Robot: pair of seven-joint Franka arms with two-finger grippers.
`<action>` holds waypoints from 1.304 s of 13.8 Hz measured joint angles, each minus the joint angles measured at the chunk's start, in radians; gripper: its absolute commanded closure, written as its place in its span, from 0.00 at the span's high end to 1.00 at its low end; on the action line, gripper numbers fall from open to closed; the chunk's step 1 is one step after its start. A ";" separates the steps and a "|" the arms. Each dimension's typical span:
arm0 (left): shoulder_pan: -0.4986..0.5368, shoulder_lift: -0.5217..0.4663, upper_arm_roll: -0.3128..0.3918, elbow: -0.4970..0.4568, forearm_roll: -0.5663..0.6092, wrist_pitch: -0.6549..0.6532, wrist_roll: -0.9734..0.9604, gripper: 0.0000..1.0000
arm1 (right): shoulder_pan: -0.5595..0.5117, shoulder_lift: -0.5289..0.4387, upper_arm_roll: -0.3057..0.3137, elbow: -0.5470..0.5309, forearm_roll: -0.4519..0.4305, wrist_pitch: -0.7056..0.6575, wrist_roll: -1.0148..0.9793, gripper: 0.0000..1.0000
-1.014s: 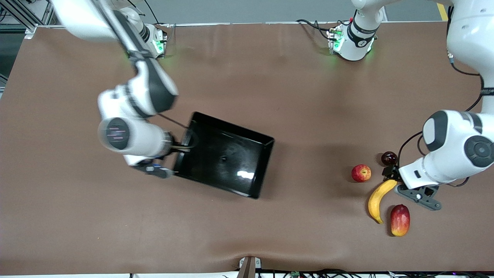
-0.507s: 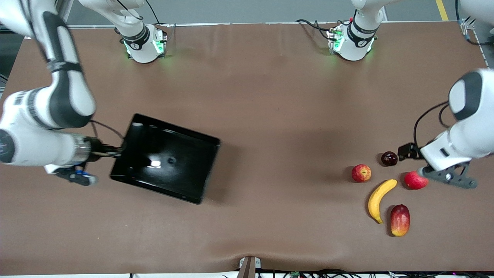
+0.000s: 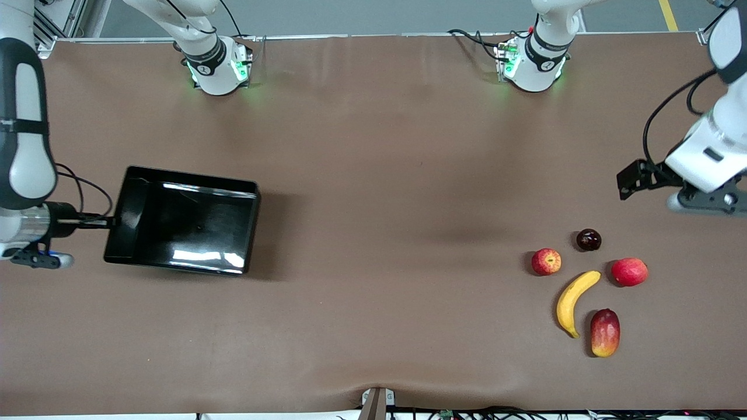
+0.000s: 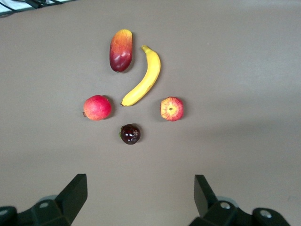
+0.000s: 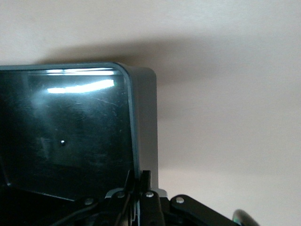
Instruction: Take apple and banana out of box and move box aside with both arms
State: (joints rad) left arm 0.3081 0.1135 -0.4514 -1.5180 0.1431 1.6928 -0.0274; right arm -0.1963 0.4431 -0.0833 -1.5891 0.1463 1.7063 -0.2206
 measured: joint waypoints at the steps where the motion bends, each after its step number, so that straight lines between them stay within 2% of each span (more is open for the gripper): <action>1: -0.003 -0.011 0.005 0.000 -0.007 0.000 0.000 1.00 | -0.016 0.006 -0.014 -0.007 0.000 0.016 -0.049 0.00; 2: -0.025 -0.019 0.030 0.000 -0.009 0.000 0.000 1.00 | -0.030 0.016 -0.030 -0.015 0.001 0.039 -0.094 0.00; 5: -0.191 -0.045 0.212 0.000 -0.013 -0.044 0.010 1.00 | -0.062 0.063 -0.049 -0.059 0.006 0.173 -0.188 0.00; 6: -0.228 -0.055 0.248 -0.001 -0.014 -0.057 0.018 1.00 | -0.071 0.083 -0.049 -0.073 0.020 0.213 -0.205 0.00; 7: -0.255 -0.067 0.274 -0.005 -0.014 -0.066 0.027 1.00 | -0.078 0.105 -0.049 -0.082 0.047 0.237 -0.222 0.26; 8: -0.275 -0.081 0.294 -0.017 -0.016 -0.071 0.030 1.00 | -0.082 0.124 -0.050 -0.084 0.071 0.246 -0.230 0.99; 11: -0.286 -0.114 0.310 -0.054 -0.020 -0.073 0.031 1.00 | -0.084 0.137 -0.050 -0.079 0.088 0.246 -0.236 1.00; 13: -0.287 -0.118 0.311 -0.062 -0.021 -0.073 0.031 1.00 | -0.083 0.125 -0.049 -0.052 0.089 0.190 -0.238 1.00; 15: -0.289 -0.118 0.311 -0.064 -0.022 -0.073 0.031 1.00 | -0.068 0.089 -0.040 -0.008 0.093 0.096 -0.244 1.00; 18: -0.290 -0.119 0.311 -0.065 -0.022 -0.073 0.031 1.00 | -0.014 0.001 -0.015 0.014 0.090 0.075 -0.243 1.00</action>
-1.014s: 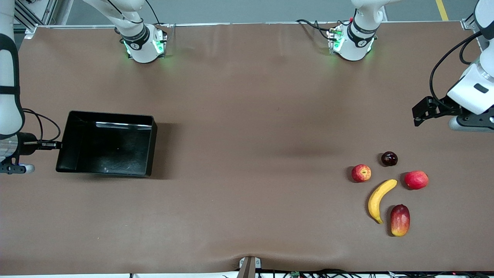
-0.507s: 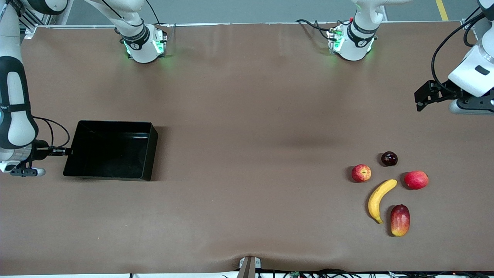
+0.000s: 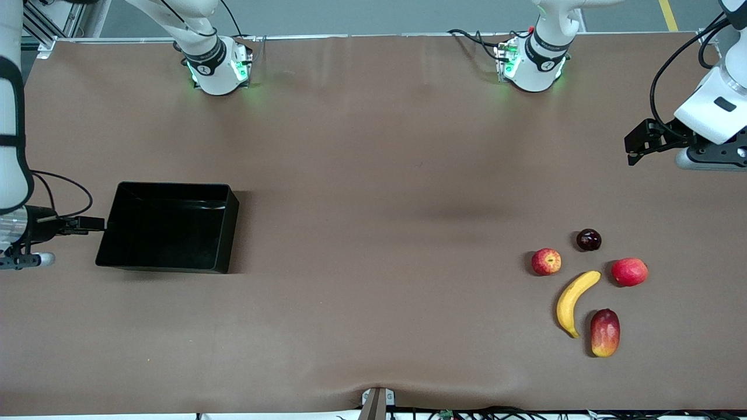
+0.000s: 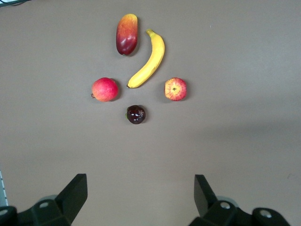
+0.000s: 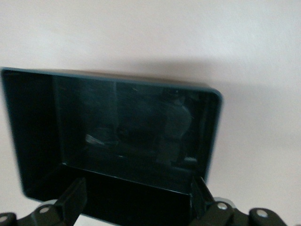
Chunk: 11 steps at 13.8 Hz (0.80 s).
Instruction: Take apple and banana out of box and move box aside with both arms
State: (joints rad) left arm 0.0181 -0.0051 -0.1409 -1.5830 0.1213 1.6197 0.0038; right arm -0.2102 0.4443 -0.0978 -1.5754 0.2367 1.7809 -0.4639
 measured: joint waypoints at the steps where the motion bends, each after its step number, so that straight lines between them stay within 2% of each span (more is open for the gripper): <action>1: 0.000 0.000 0.000 0.000 -0.003 0.000 0.000 1.00 | 0.018 -0.033 0.003 0.003 -0.003 0.000 0.000 1.00; 5: 0.000 -0.001 0.001 -0.001 -0.025 0.000 0.000 1.00 | 0.097 -0.186 -0.005 0.028 -0.044 0.039 0.001 1.00; 7: 0.000 -0.001 0.001 -0.001 -0.027 0.000 0.000 1.00 | 0.126 -0.269 -0.016 0.033 -0.075 0.013 0.001 1.00; 9: 0.000 -0.001 0.001 -0.001 -0.027 0.000 0.000 1.00 | 0.129 -0.317 -0.017 0.069 -0.120 -0.122 0.005 1.00; 11: 0.000 -0.001 0.001 -0.001 -0.028 0.000 0.000 1.00 | 0.129 -0.341 -0.019 0.128 -0.134 -0.285 0.090 1.00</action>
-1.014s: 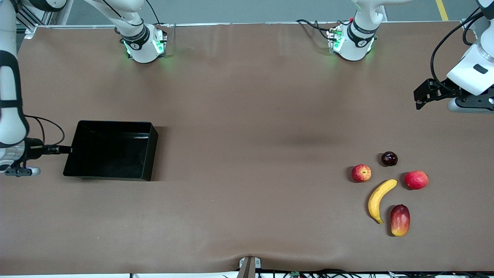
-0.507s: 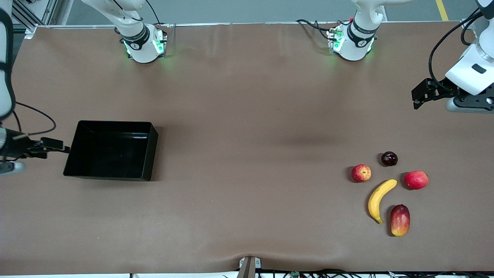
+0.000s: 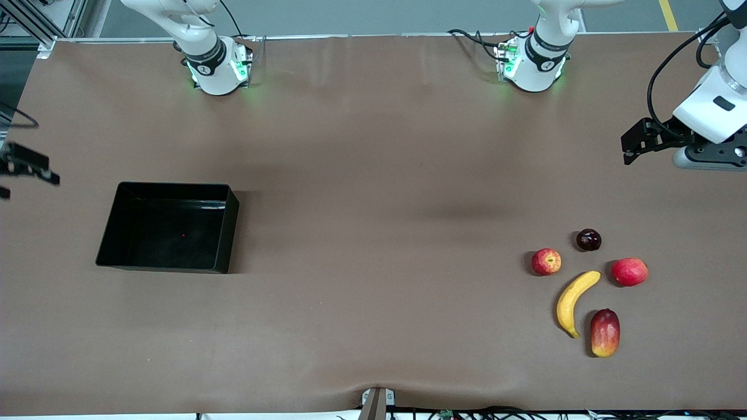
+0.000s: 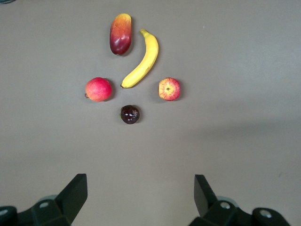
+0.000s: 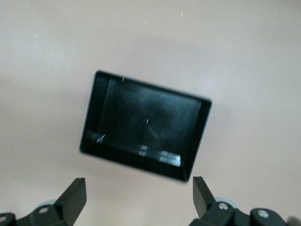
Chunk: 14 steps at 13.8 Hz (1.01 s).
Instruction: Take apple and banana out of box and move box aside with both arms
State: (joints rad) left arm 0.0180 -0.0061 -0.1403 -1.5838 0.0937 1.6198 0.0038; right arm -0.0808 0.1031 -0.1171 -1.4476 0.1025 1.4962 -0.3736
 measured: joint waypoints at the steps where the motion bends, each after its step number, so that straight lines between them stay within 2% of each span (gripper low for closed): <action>1: 0.000 0.000 0.000 0.000 0.000 0.000 0.000 1.00 | 0.002 -0.013 0.001 0.020 -0.004 -0.061 0.051 1.00; 4: 0.000 0.000 0.000 0.000 0.000 0.000 0.000 1.00 | 0.049 -0.073 0.012 0.032 -0.054 -0.180 0.174 1.00; 7: 0.000 -0.001 0.000 0.000 0.000 0.000 0.000 1.00 | 0.072 -0.132 0.017 0.015 -0.066 -0.228 0.340 1.00; 9: 0.000 -0.001 0.000 0.002 0.000 0.000 0.000 1.00 | 0.074 -0.141 0.004 0.007 -0.073 -0.232 0.400 1.00; 11: 0.000 -0.001 0.001 0.005 0.000 0.001 0.000 1.00 | 0.073 -0.139 -0.040 -0.005 -0.072 -0.213 0.402 1.00; 14: 0.000 -0.001 0.003 0.012 0.000 0.002 0.000 1.00 | 0.086 -0.136 -0.047 -0.008 -0.070 -0.192 0.402 1.00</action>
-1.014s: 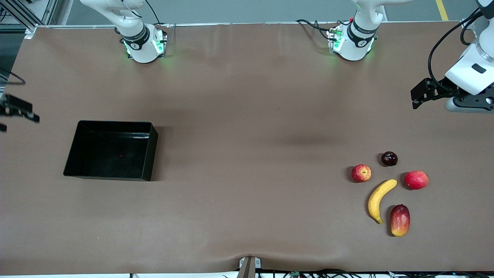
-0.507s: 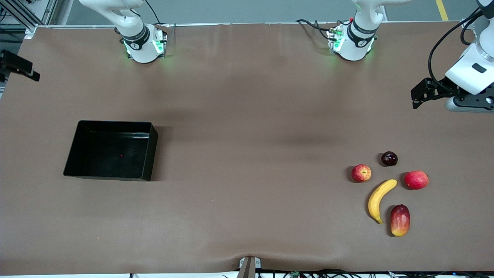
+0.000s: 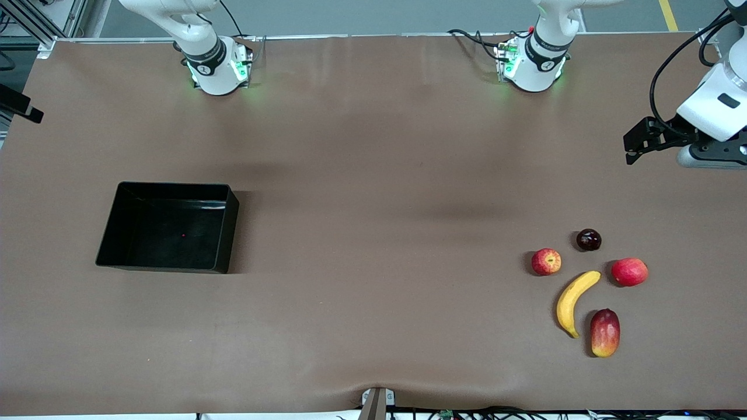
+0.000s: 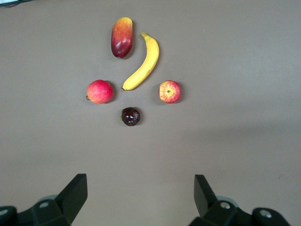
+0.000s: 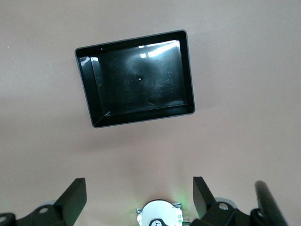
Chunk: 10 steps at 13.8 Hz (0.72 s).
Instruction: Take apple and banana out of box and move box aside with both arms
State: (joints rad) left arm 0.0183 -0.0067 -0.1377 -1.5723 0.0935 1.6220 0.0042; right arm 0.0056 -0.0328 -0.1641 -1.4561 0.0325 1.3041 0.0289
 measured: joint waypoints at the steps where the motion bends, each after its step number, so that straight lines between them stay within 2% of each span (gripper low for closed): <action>1: 0.000 0.000 0.000 0.002 0.000 0.000 0.000 1.00 | 0.006 0.000 0.001 0.000 0.000 0.000 0.000 1.00; 7: -0.008 0.000 -0.003 0.004 -0.053 -0.034 0.003 1.00 | 0.021 0.000 0.003 -0.001 -0.001 0.007 0.000 1.00; 10: -0.009 0.000 -0.003 0.008 -0.054 -0.061 0.003 1.00 | 0.026 0.000 0.044 -0.001 -0.031 0.011 0.000 1.00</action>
State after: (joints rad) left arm 0.0095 -0.0067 -0.1410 -1.5641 0.0397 1.5607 0.0070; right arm 0.0313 -0.0328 -0.1196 -1.4575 0.0014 1.3153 0.0288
